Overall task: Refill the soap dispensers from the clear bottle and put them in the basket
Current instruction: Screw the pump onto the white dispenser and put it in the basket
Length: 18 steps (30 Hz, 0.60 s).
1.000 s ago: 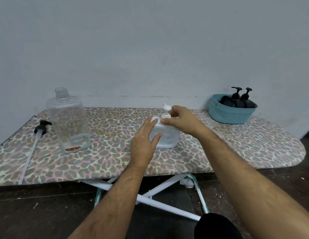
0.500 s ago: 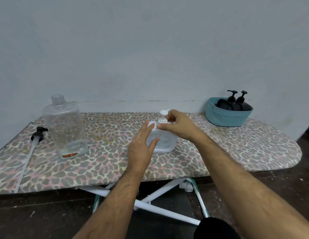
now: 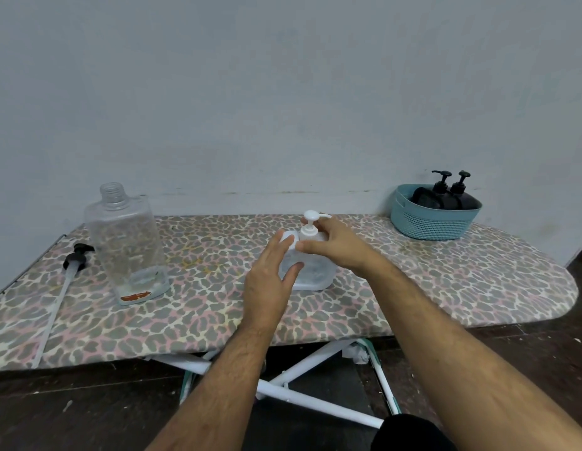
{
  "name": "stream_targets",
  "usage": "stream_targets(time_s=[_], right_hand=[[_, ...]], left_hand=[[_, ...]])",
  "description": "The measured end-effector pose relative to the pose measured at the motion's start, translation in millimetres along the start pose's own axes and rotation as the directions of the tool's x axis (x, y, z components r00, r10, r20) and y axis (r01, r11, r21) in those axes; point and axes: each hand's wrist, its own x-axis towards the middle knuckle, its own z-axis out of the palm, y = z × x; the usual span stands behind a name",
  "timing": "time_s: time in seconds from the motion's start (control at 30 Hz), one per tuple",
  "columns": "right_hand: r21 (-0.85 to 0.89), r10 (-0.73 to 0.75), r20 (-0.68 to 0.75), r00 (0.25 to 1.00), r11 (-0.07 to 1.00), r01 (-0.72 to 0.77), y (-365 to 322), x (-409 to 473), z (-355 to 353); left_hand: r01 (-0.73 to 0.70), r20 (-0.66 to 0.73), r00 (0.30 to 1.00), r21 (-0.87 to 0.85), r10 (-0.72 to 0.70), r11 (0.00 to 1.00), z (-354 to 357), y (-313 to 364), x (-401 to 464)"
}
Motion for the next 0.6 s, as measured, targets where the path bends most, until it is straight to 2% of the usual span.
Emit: stream_targets(time_s=[0.1, 0.2, 0.3, 0.37, 0.43, 0.6], right_hand=[[0.195, 0.015, 0.098, 0.995, 0.980, -0.034, 2, 1, -9], [0.247, -0.017, 0.139, 0.990, 0.969, -0.018, 3, 2, -16], [0.212, -0.017, 0.025, 1.000, 0.977, 0.011, 4, 3, -13], [0.129, -0.030, -0.059, 0.998, 0.991, 0.037, 6, 5, -6], [0.071, -0.052, -0.078, 0.996, 0.996, 0.057, 7, 5, -2], [0.209, -0.053, 0.134, 0.990, 0.978, 0.024, 1, 1, -15]], left_hand=[[-0.001, -0.004, 1.000, 0.005, 0.001, 1.000, 1, -1, 0], [-0.001, -0.011, 1.000, 0.002, 0.001, 1.000, 1, -1, 1], [0.001, -0.013, 1.000, 0.010, -0.001, 1.000, 1, -1, 1], [0.007, -0.005, 1.000, -0.002, -0.007, 1.000, 1, 0, 1], [0.013, 0.002, 1.000, -0.018, -0.013, 1.000, 0, 0, 1], [0.016, -0.003, 1.000, -0.021, -0.016, 1.000, 0, 1, 1]])
